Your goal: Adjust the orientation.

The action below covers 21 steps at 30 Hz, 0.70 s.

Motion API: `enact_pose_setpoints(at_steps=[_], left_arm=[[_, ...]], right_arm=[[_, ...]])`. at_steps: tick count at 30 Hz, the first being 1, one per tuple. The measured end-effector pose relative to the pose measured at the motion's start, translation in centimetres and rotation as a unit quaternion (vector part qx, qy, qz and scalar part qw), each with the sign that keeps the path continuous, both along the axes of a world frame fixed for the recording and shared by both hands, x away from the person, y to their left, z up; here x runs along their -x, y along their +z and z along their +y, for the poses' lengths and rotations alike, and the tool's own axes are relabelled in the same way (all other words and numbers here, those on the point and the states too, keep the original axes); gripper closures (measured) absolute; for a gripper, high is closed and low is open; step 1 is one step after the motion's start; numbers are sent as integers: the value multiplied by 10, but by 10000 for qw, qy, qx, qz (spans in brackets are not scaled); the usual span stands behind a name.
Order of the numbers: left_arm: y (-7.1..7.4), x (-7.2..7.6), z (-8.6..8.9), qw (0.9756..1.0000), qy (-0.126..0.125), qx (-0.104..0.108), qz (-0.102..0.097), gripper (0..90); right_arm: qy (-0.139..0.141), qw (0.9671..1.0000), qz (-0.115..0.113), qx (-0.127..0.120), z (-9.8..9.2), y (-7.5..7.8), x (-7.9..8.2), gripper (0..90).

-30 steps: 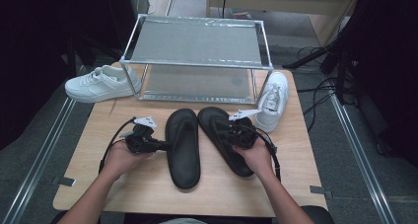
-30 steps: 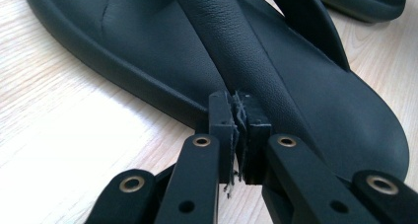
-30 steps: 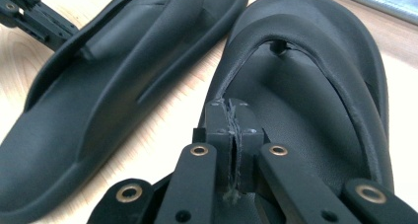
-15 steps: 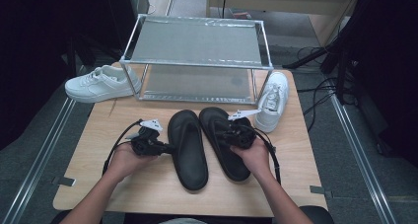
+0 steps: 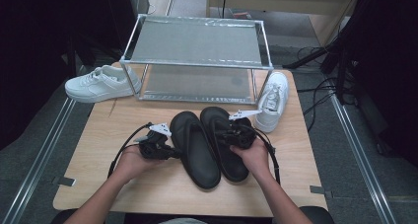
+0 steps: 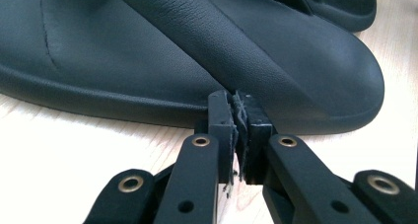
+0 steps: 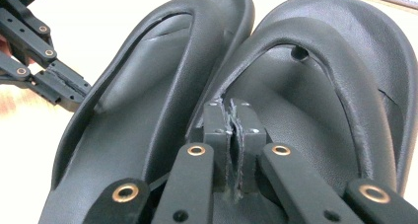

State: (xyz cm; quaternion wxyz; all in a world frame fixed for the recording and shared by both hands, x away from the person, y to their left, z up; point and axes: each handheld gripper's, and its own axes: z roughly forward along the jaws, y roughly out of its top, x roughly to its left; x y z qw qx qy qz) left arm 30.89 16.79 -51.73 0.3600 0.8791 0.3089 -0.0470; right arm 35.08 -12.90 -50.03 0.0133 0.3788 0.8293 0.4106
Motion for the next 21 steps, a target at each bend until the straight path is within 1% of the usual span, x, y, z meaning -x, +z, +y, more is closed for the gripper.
enact_pose_setpoints(at_steps=[1, 5, 7, 8, 10, 12, 13, 15, 17, 19, 21], left_arm=[[0, 0, -1, 10000, -31, -8, -10, 862], [1, 1, -2, 10000, -12, -22, -7, 855], [2, 1, 0, 10000, 7, -51, 3, 825], [3, 1, 2, 10000, 73, -6, -14, 815], [6, 1, 7, 9999, 146, 72, -47, 795], [9, 1, 12, 9996, 205, 167, -49, 777], [11, 1, 15, 9995, 245, 183, -69, 761], [14, 2, 20, 9992, 311, 232, -88, 729], [18, 3, 25, 9988, 382, 267, -121, 692], [21, 4, 29, 9982, 445, 364, -142, 652], [23, 4, 33, 9980, 492, 345, -191, 600]], right_arm=[[-2, 10000, -15, 11, 0, 0, 0, 869], [-59, 10000, -42, 57, -1, 0, -1, 844], [-122, 9999, -34, 69, -3, 1, 0, 819], [-173, 9998, -47, 36, -5, 2, 0, 810], [-270, 9995, -69, -117, -11, 5, 4, 786], [-286, 9993, -114, -234, -15, 8, 8, 759], [-289, 9990, -149, -296, -16, 10, 10, 735], [-224, 9985, -304, -386, -18, 13, 15, 690], [-175, 9982, -449, -359, -17, 16, 20, 643], [-158, 9979, -523, -341, -16, 17, 24, 609], [-164, 9975, -585, -368, -16, 16, 27, 585]])
